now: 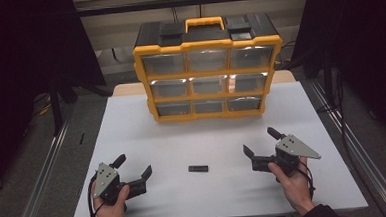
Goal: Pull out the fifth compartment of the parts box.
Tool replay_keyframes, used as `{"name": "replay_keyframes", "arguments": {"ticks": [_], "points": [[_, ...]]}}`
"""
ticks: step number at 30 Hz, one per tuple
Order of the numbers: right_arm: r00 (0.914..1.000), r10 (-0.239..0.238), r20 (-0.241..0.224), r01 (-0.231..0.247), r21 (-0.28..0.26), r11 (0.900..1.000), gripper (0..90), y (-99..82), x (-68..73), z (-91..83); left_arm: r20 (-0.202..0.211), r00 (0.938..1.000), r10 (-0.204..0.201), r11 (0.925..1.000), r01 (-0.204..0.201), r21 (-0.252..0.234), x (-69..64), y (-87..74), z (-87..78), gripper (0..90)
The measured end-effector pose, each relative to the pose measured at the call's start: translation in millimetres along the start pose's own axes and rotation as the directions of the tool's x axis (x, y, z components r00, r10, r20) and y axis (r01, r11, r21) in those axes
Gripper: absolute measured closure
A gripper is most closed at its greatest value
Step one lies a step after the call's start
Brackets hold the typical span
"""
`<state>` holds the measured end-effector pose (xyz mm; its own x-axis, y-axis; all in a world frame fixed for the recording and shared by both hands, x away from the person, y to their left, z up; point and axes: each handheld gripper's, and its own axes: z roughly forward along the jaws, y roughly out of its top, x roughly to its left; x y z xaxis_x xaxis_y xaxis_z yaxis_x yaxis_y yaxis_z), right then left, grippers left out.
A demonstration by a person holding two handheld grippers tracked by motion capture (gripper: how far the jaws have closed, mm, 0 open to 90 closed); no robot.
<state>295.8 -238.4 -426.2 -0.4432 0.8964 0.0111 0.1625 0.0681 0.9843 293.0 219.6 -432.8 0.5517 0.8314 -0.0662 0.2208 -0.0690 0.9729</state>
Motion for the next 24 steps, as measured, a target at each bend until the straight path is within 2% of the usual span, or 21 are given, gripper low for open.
{"name": "replay_keyframes", "arguments": {"ticks": [6, 17, 24], "points": [[0.9999, -0.007, -0.012, 0.007, -0.010, 0.9999, 0.8, 4.7, 4.4, 10.1, 0.001, 1.0000, 0.004, 1.0000, -0.004, 0.003, -0.2, 0.0, -0.1, 3.1], [0.9994, 0.013, -0.031, -0.014, -0.031, 0.9994, 1.7, 14.5, 14.5, 25.5, 0.001, 1.0000, 0.005, 1.0000, -0.005, 0.003, -0.2, 0.0, -0.2, 3.1], [0.9994, -0.011, -0.033, 0.009, -0.034, 0.9994, 1.3, 21.7, 15.9, 33.1, 0.000, 1.0000, 0.003, 1.0000, -0.003, 0.000, 0.1, -0.1, -0.2, 3.1]]}}
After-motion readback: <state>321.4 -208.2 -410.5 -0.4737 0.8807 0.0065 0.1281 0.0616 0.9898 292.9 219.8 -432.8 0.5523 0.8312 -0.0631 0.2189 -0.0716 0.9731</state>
